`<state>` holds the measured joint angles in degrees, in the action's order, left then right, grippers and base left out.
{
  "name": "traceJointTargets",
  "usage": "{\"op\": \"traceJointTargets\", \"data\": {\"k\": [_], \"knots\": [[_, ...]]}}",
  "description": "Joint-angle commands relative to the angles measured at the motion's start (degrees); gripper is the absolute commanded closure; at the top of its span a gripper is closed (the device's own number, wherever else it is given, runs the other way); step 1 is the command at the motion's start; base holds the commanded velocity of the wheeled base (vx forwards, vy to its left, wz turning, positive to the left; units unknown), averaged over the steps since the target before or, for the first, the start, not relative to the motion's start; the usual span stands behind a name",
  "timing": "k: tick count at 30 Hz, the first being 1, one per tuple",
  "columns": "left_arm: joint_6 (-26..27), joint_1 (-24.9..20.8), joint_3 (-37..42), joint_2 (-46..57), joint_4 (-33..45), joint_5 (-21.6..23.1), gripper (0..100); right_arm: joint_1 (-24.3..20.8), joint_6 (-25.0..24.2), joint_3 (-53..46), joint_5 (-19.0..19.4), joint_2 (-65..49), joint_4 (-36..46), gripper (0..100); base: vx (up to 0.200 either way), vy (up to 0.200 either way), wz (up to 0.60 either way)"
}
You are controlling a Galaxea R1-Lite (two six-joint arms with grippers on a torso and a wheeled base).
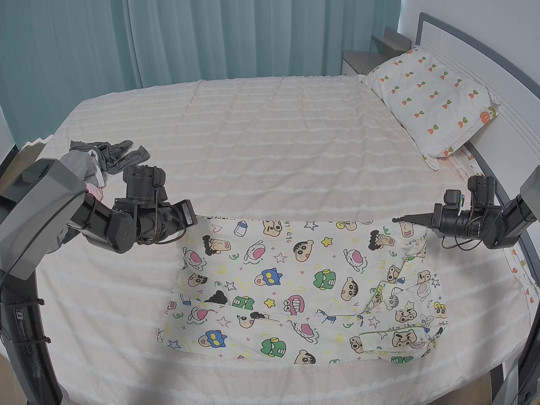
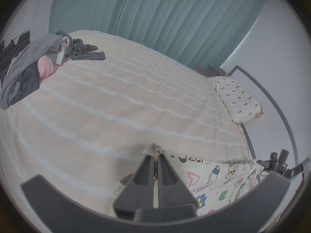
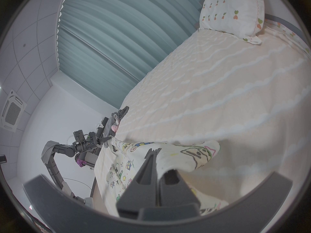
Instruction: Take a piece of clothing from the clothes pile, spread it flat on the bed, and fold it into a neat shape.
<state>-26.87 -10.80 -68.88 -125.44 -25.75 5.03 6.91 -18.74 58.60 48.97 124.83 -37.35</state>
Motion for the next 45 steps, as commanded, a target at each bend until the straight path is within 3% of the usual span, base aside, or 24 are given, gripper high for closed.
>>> {"op": "traceJointTargets", "data": {"k": [1, 9, 12, 13, 23, 45], "knots": [[0.0, -0.5, 4.4, 2.1, -0.1, 0.2, 100, 0.0, 0.0, -6.7, 0.1, -1.7, -4.0, 100, 0.0, 0.0, 0.0], [-0.2, -1.4, 11.2, 2.7, -7.3, 0.2, 100, 0.0, 1.2, -14.0, 1.7, -3.8, -7.1, 100, 0.0, 0.0, 0.0], [-0.1, -1.5, 13.2, 2.8, -8.4, 0.2, 100, 0.0, 3.0, -15.9, 1.7, -4.1, -7.1, 100, 0.0, 0.0, 0.0], [0.0, -1.6, 15.2, 3.2, -9.2, 0.2, 100, 0.5, 5.6, -17.6, 2.0, -4.0, -7.1, 100, 0.0, 0.0, 0.0], [0.0, -2.4, 21.2, 2.7, -12.8, 0.2, 100, 0.9, 12.1, -23.9, 1.9, -2.2, -7.1, 100, 0.0, 0.0, 0.0], [-0.6, -3.3, 28.6, 1.1, -16.6, 2.9, 100, 2.9, 20.7, -31.2, 1.9, 0.4, -7.1, 100, 0.0, 0.0, 0.0]]}}
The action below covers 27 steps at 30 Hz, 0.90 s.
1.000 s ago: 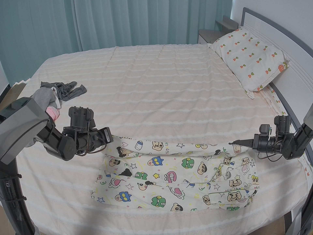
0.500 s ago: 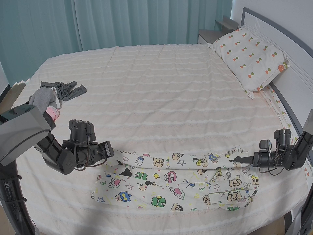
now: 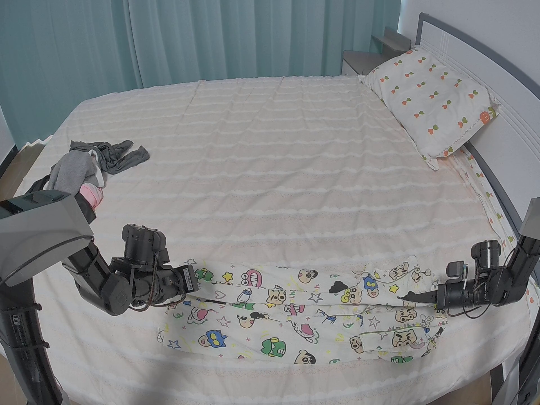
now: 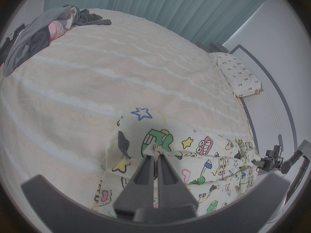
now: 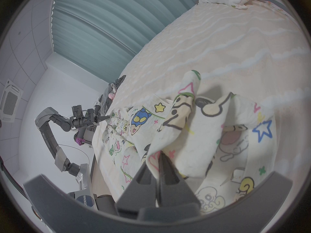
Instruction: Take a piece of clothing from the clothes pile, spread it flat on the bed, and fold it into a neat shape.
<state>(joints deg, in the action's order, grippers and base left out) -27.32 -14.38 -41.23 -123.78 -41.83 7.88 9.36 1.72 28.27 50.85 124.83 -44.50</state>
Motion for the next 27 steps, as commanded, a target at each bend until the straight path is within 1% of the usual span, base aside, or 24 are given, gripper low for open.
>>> {"op": "traceJointTargets", "data": {"k": [1, 14, 27], "knots": [[-0.2, 0.3, 1.2, -0.6, -0.9, 0.0, 100, 0.6, 0.3, -0.8, 0.0, 0.4, 0.0, 100, 0.0, 0.0, 0.0], [-0.2, 0.4, 4.1, -1.4, -2.5, 0.0, 100, 0.7, 1.5, -3.4, 0.0, 0.3, -0.1, 100, 0.0, 0.0, 0.0], [-0.5, 0.4, 4.4, -2.9, -3.6, 0.0, 100, 0.7, 2.4, -4.6, 0.0, 0.6, -0.2, 100, 0.0, 0.0, 0.0]]}}
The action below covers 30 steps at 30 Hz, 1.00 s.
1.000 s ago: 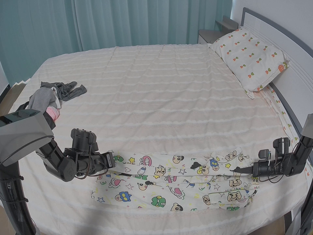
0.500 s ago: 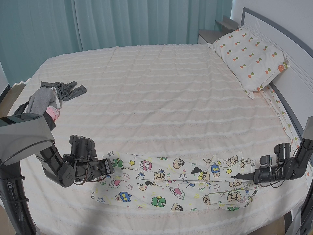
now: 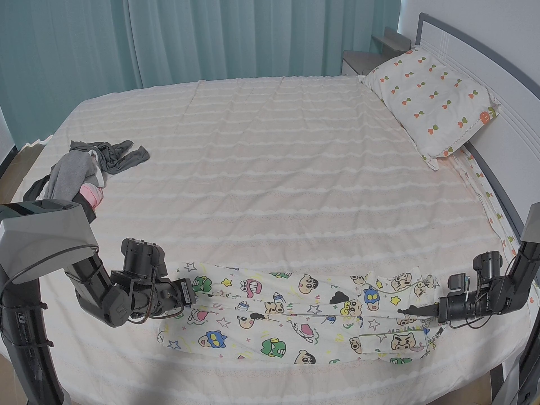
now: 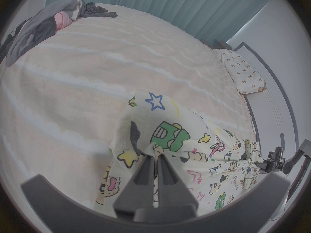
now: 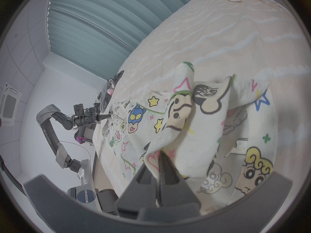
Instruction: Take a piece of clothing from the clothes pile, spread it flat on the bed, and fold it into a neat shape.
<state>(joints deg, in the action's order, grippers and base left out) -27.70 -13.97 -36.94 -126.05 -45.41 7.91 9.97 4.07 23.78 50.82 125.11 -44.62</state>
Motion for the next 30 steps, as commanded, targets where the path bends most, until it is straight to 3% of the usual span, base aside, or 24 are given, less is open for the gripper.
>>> {"op": "traceJointTargets", "data": {"k": [1, 3, 4, 15, 22, 30], "knots": [[-0.1, 0.0, 0.1, -0.6, 0.0, 0.0, 0, 0.0, 0.1, -0.1, 0.1, 0.3, 0.0, 100, 0.0, 0.0, 0.0], [-0.1, 0.1, 0.4, -0.4, -0.1, 0.2, 0, 0.1, -0.1, -0.1, 0.2, 0.3, 0.0, 100, 0.0, 0.0, 0.0], [-0.1, 0.1, 0.6, -0.2, -0.1, 0.4, 0, 0.1, -0.2, -0.1, 0.2, 0.3, 0.0, 0, 0.0, 0.0, 0.0], [-0.5, 4.5, 4.7, 4.0, -4.6, 0.8, 0, 5.1, -0.5, -1.9, 0.3, -2.3, -4.4, 0, 0.0, 0.0, 0.0], [-5.8, 6.0, 5.4, 11.0, -5.7, 1.1, 0, 9.5, -0.8, -2.3, 1.2, -6.5, -4.8, 0, 0.0, 0.0, 0.0], [-17.4, 10.7, 13.6, 23.7, -5.7, 9.0, 0, 12.6, -7.1, -4.3, 3.3, -17.6, -5.0, 0, 0.0, 0.0, 0.0]]}}
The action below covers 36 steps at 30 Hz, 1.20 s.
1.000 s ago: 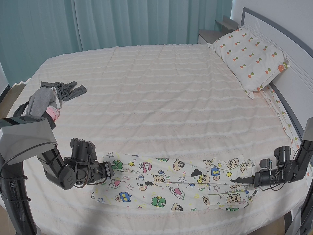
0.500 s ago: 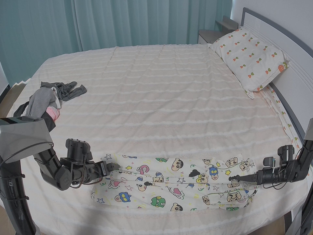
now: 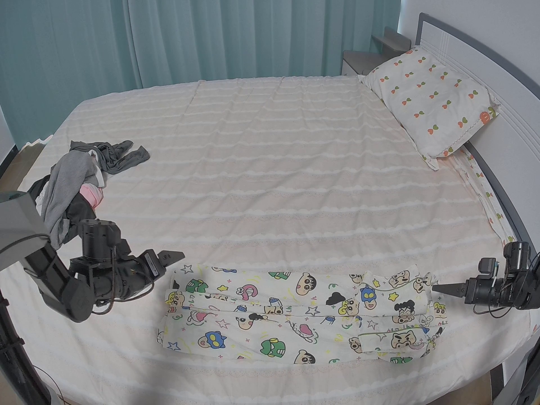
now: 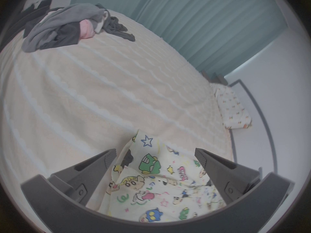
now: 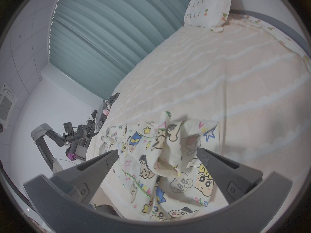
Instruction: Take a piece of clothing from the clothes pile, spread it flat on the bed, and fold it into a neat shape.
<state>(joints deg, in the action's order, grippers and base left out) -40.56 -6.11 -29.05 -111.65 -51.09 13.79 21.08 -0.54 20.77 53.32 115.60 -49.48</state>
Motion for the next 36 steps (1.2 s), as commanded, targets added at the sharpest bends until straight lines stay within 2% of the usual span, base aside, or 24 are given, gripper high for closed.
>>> {"op": "traceJointTargets", "data": {"k": [1, 3, 4, 5, 8, 10, 15, 19, 26, 36], "knots": [[-5.1, 2.9, 6.1, 9.8, -0.1, 3.5, 0, 1.4, -2.5, -1.3, 0.8, -8.5, -0.1, 0, 0.0, 0.0, 0.0], [-9.5, 3.8, 10.2, 13.4, -0.1, 7.6, 0, -1.0, -4.3, -1.8, 0.9, -10.0, -0.1, 0, 0.0, 0.0, 0.0], [-9.7, 3.9, 10.7, 13.7, -0.1, 8.2, 0, -1.5, -4.6, -1.7, 0.8, -10.1, -0.1, 0, 0.0, 0.0, 0.0], [-10.9, 4.5, 12.8, 15.3, -0.2, 10.8, 0, -3.9, -5.6, -1.5, 0.6, -9.7, -0.1, 0, 0.0, 0.0, 0.0], [-11.2, 4.5, 16.4, 16.1, -0.4, 13.2, 0, -7.7, -6.8, -0.8, 0.1, -8.5, -0.1, 0, 0.0, 0.0, 0.0], [-11.3, 4.4, 18.5, 15.9, -0.6, 14.3, 0, -10.5, -7.7, 0.9, -1.4, -6.8, -0.1, 0, 0.0, 0.0, 0.0], [-11.4, 4.4, 20.3, 18.0, -0.9, 16.2, 0, -15.3, -10.3, 5.7, -9.5, -2.7, -0.1, 0, 0.0, 0.0, 0.0], [-11.4, 4.4, 22.0, 18.7, -0.9, 17.9, 0, -15.8, -10.4, 6.5, -10.8, -0.1, -0.2, 0, 0.0, 0.0, 0.0], [-11.3, 4.4, 22.2, 18.3, -0.9, 18.0, 0, -15.2, -10.4, 7.4, -13.2, 2.2, -0.2, 0, 0.0, 0.0, 0.0], [-11.3, 4.3, 22.3, 17.9, -0.9, 18.0, 0, -16.2, -9.8, 6.2, -13.5, 3.6, -0.2, 0, 0.0, 0.0, 0.0]]}}
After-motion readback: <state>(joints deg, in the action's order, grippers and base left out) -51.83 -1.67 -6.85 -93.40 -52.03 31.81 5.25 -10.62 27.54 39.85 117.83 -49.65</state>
